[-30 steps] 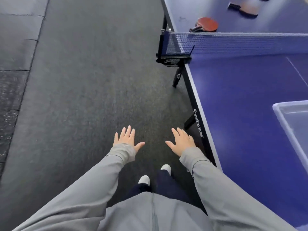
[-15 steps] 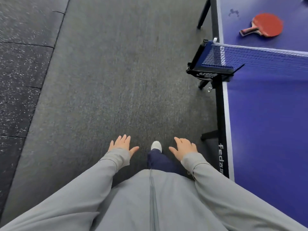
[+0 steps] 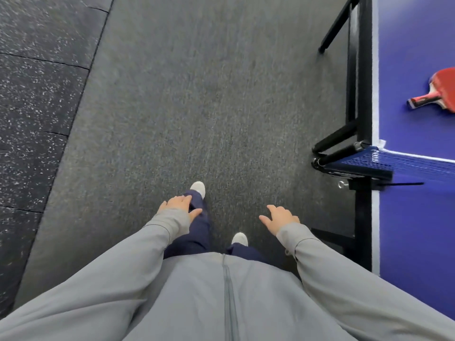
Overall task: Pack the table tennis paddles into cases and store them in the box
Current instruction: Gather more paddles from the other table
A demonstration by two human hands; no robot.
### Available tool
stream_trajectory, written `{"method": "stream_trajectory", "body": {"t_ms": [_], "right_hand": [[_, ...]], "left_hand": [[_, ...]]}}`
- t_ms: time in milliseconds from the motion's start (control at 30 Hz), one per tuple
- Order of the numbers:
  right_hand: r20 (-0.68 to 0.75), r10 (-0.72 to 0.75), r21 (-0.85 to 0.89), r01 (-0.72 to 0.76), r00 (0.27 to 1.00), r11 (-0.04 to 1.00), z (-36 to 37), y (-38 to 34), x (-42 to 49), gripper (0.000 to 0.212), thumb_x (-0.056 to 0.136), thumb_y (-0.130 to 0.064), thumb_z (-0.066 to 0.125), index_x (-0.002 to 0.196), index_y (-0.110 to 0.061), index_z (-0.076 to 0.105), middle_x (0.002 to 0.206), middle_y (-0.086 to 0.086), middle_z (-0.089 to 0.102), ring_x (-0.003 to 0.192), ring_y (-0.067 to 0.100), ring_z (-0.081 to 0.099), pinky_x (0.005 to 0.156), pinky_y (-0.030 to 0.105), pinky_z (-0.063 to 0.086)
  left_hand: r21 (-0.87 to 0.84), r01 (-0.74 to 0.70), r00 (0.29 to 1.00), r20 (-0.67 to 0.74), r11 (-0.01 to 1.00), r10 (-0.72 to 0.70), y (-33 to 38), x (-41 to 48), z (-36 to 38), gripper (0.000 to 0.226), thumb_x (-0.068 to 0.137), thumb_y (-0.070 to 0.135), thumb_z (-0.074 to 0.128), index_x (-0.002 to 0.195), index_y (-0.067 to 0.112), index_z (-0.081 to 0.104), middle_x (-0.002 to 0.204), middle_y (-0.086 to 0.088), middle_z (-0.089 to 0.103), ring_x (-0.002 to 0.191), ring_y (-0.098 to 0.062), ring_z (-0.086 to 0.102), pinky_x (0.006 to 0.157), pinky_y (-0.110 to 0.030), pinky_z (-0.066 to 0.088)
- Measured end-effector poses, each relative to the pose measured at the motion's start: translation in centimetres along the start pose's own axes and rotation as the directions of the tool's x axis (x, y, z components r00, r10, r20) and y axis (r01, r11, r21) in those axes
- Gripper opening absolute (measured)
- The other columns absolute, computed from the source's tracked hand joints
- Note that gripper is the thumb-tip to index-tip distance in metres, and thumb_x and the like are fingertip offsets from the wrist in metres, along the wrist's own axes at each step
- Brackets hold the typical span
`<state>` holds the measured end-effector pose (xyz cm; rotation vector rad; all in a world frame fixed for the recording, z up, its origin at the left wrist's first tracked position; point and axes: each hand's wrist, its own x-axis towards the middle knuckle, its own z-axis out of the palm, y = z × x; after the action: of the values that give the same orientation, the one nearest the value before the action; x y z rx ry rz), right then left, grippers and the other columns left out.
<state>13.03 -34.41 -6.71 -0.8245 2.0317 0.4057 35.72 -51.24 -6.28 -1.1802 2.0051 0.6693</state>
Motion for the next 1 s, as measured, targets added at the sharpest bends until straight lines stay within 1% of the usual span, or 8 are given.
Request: {"method": "stream_trajectory", "body": {"t_ms": [100, 233, 367, 500, 733, 833, 900, 1000], "right_hand": [[-0.014, 0.014, 0.053, -0.013, 1.0, 0.999, -3.4, -4.2, 2.4, 0.055, 0.095, -0.052, 0.037, 0.143, -0.023, 0.032, 0.14, 0.005, 0.044, 0.13, 0.027, 0.042, 0.102, 0.044, 0.034], [-0.043, -0.014, 0.068, 0.017, 0.999, 0.998, -8.1, -9.6, 4.4, 0.055, 0.096, -0.05, 0.037, 0.144, -0.023, 0.03, 0.142, 0.005, 0.043, 0.131, 0.027, 0.041, 0.102, 0.043, 0.035], [-0.076, -0.032, 0.122, 0.041, 0.997, 0.992, -12.4, -13.2, 6.0, 0.054, 0.097, -0.047, 0.036, 0.145, -0.023, 0.029, 0.143, 0.006, 0.041, 0.131, 0.027, 0.04, 0.104, 0.044, 0.034], [-0.074, -0.008, 0.124, 0.017, 0.997, 0.992, -15.6, -13.9, 7.9, 0.052, 0.097, -0.048, 0.036, 0.141, -0.022, 0.033, 0.145, 0.003, 0.038, 0.133, 0.025, 0.037, 0.106, 0.042, 0.032], [-0.078, 0.027, 0.109, -0.018, 0.997, 0.994, -21.4, -11.5, 13.8, 0.057, 0.097, -0.05, 0.034, 0.146, -0.023, 0.026, 0.152, 0.0, 0.027, 0.142, 0.019, 0.022, 0.113, 0.043, 0.022], [-0.096, 0.04, 0.115, -0.028, 0.995, 0.993, -25.2, -10.0, 16.5, 0.056, 0.097, -0.049, 0.034, 0.146, -0.023, 0.026, 0.152, -0.001, 0.029, 0.143, 0.018, 0.02, 0.114, 0.044, 0.019], [-0.098, 0.051, 0.129, -0.038, 0.994, 0.991, -27.7, -8.9, 17.9, 0.056, 0.097, -0.049, 0.032, 0.147, -0.023, 0.025, 0.152, -0.002, 0.028, 0.144, 0.019, 0.017, 0.114, 0.045, 0.017], [-0.127, 0.09, 0.16, -0.069, 0.988, 0.985, -31.3, -6.8, 19.7, 0.055, 0.098, -0.049, 0.031, 0.146, -0.023, 0.025, 0.152, -0.003, 0.029, 0.144, 0.02, 0.016, 0.115, 0.047, 0.015]], "left_hand": [[0.002, -0.004, 1.0, 0.006, 1.0, 0.004, -2.9, 4.1, -4.1, 0.059, 0.091, 0.057, 0.038, 0.138, 0.021, 0.038, 0.143, -0.002, 0.043, 0.133, -0.022, 0.037, 0.108, -0.039, 0.029], [0.021, 0.0, 1.0, 0.002, 1.0, 0.0, -6.1, 8.1, -9.8, 0.065, 0.092, 0.057, 0.036, 0.145, 0.02, 0.029, 0.148, -0.002, 0.037, 0.137, -0.022, 0.033, 0.11, -0.038, 0.028], [0.004, 0.0, 1.0, -0.002, 1.0, 0.0, -7.4, 11.2, -14.3, 0.065, 0.092, 0.056, 0.038, 0.145, 0.019, 0.029, 0.152, -0.003, 0.032, 0.138, -0.023, 0.032, 0.11, -0.038, 0.03], [0.066, -0.023, 0.999, 0.033, 0.998, 0.021, -6.6, 14.5, -18.1, 0.063, 0.093, 0.056, 0.037, 0.144, 0.02, 0.03, 0.156, -0.001, 0.021, 0.141, -0.022, 0.025, 0.112, -0.037, 0.027], [0.237, -0.094, 0.995, 0.044, 0.967, 0.086, -1.5, 22.1, -25.8, 0.065, 0.093, 0.058, 0.032, 0.146, 0.02, 0.027, 0.156, 0.0, 0.021, 0.144, -0.018, 0.02, 0.115, -0.035, 0.021], [0.316, -0.126, 0.992, 0.034, 0.94, 0.121, 2.5, 25.3, -30.2, 0.066, 0.093, 0.059, 0.03, 0.146, 0.02, 0.026, 0.156, 0.001, 0.021, 0.144, -0.017, 0.018, 0.117, -0.036, 0.018], [0.374, -0.164, 0.986, 0.023, 0.913, 0.168, 5.4, 27.1, -33.3, 0.066, 0.093, 0.059, 0.029, 0.146, 0.021, 0.026, 0.156, 0.001, 0.023, 0.144, -0.018, 0.018, 0.117, -0.038, 0.015], [0.399, -0.226, 0.966, -0.024, 0.889, 0.256, 10.3, 29.8, -37.4, 0.066, 0.093, 0.059, 0.03, 0.146, 0.021, 0.027, 0.155, 0.002, 0.024, 0.145, -0.019, 0.017, 0.118, -0.039, 0.012]]}}
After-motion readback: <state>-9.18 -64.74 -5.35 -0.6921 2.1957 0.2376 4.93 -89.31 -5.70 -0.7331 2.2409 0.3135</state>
